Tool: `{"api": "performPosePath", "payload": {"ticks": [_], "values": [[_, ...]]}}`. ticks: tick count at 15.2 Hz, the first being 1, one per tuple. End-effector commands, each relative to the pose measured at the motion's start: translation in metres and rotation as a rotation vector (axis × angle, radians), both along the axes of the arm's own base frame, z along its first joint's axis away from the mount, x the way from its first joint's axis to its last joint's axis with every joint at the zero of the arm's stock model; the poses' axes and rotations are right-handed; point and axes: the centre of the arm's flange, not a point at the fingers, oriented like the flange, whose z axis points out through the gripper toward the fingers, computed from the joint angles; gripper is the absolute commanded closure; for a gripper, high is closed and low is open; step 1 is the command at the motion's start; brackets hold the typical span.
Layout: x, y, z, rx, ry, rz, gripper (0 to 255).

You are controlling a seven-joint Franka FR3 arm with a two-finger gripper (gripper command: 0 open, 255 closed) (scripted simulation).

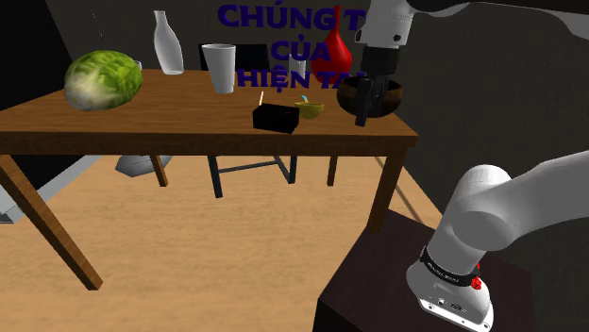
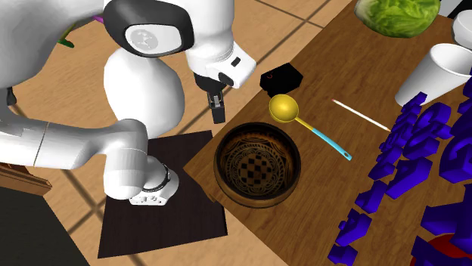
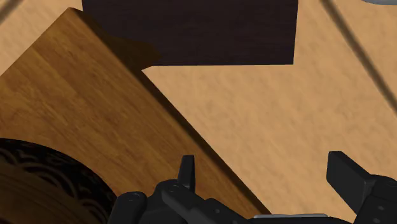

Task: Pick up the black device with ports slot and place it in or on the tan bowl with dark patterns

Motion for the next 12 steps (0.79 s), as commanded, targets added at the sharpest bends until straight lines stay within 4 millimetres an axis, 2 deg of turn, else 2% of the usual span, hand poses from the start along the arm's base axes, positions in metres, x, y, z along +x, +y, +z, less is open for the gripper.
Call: {"api": "performPosePath", "payload": {"ticks": [1, 4, 6, 9, 12], "values": [[0.0, 0.0, 0.0, 0.0, 0.0, 0.0, 0], [0.019, 0.067, 0.006, -0.277, -0.067, 0.059, 0], [0.029, 0.112, 0.0, -0.461, -0.112, 0.099, 0], [0.042, 0.177, -0.023, -0.738, -0.179, 0.158, 0], [0.053, 0.234, -0.063, -1.014, -0.246, 0.217, 0]]}}
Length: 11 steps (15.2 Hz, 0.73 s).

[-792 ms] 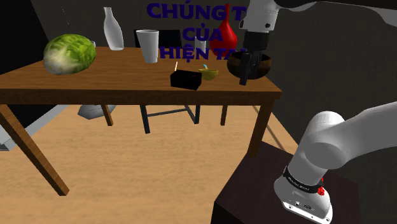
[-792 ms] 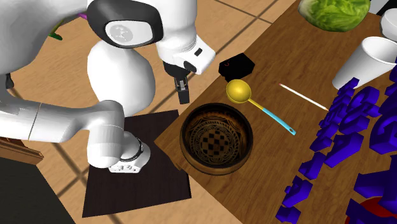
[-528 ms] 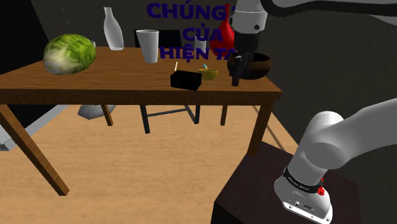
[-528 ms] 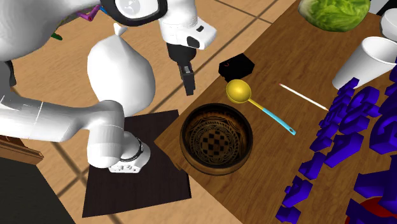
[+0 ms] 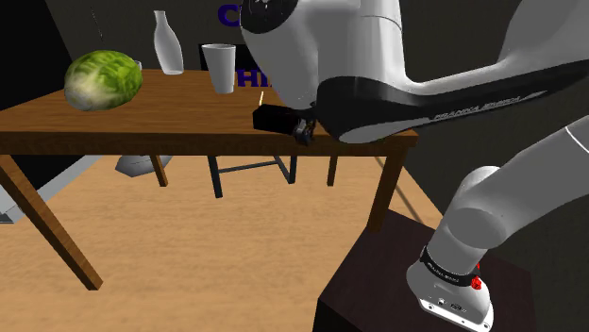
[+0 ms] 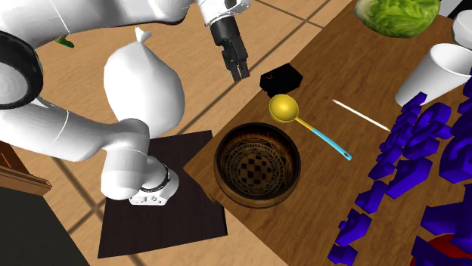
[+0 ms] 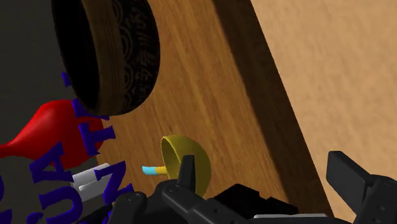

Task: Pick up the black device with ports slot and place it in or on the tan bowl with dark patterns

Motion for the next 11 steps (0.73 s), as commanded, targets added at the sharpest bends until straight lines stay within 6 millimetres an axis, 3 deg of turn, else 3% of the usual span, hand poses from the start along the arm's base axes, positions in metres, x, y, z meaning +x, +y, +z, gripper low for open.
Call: {"api": "performPosePath", "payload": {"ticks": [1, 5, 11], "values": [[0.007, 0.036, -0.028, -0.191, -0.057, 0.049, 0], [0.022, 0.083, -0.099, -0.532, -0.138, 0.124, 0], [0.034, 0.054, -0.104, -0.532, -0.138, 0.124, 0]]}}
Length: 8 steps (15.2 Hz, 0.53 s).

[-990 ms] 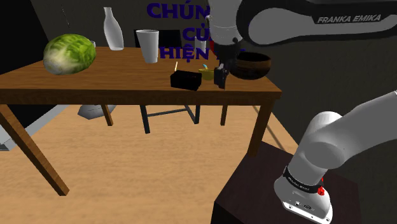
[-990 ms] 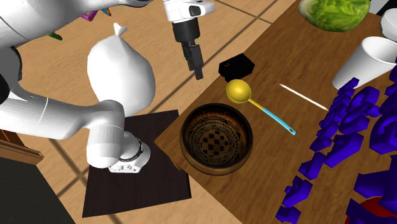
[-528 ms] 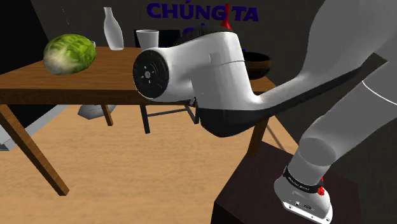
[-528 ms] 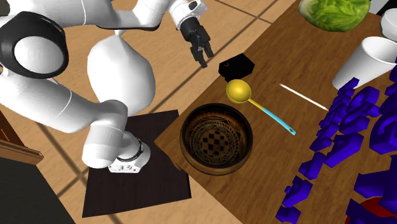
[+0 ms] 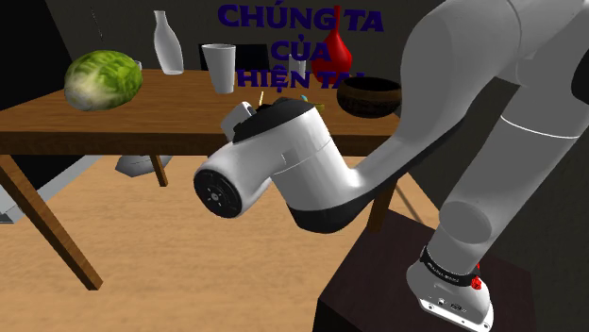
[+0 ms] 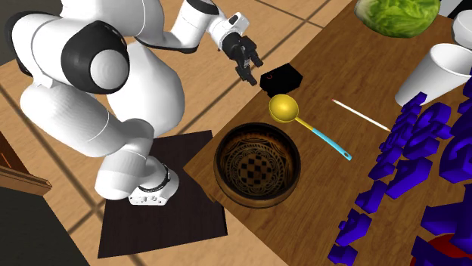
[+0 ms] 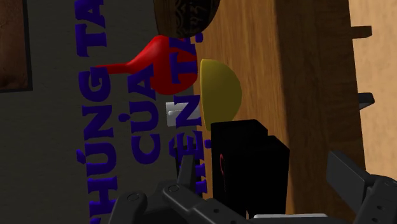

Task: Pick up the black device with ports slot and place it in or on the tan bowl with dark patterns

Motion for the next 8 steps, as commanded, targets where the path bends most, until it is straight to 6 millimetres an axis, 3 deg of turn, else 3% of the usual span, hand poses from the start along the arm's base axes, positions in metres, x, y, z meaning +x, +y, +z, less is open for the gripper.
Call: {"api": "performPosePath", "payload": {"ticks": [1, 8], "values": [[0.0043, -0.0101, -0.0019, -0.001, -0.001, 0.001, 0], [0.0055, -0.0128, -0.0024, -0.001, -0.001, 0.001, 0]]}}
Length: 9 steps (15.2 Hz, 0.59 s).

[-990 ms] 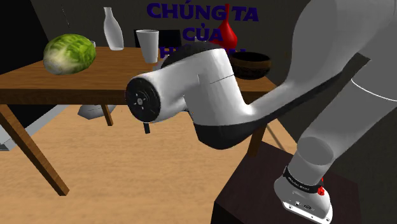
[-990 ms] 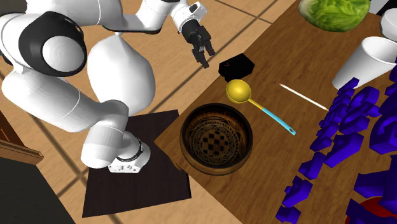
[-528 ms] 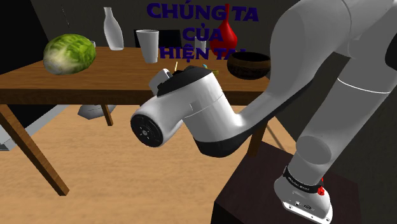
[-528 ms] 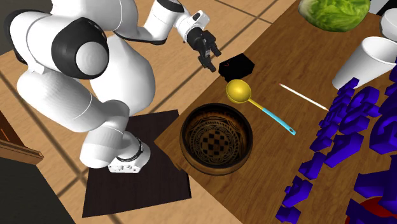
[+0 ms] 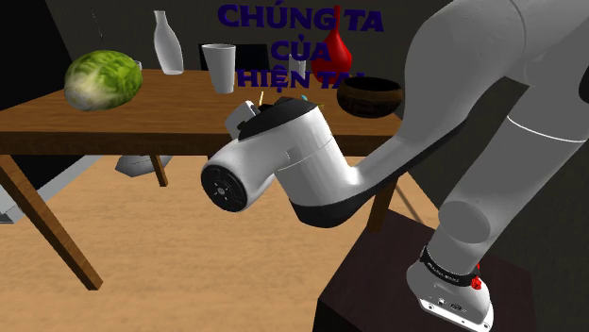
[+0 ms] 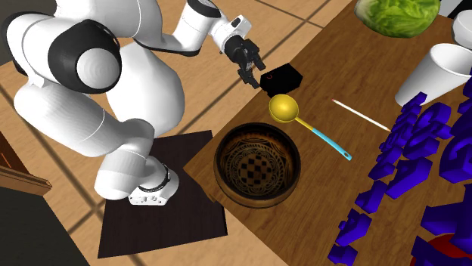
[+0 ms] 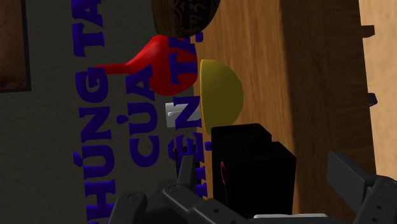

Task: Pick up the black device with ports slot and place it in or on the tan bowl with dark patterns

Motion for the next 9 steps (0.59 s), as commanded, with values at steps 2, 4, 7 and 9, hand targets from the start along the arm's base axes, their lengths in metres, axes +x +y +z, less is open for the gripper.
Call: {"api": "performPosePath", "payload": {"ticks": [2, 4, 7, 9], "values": [[0.0, 0.0, 0.0, 0.0, 0.0, 0.0, 255], [0.0, 0.0, 0.0, 0.0, 0.0, 0.0, 255], [0.0, 0.0, 0.0, 0.0, 0.0, 0.0, 255], [0.0, 0.0, 0.0, 0.0, 0.0, 0.0, 255]]}}
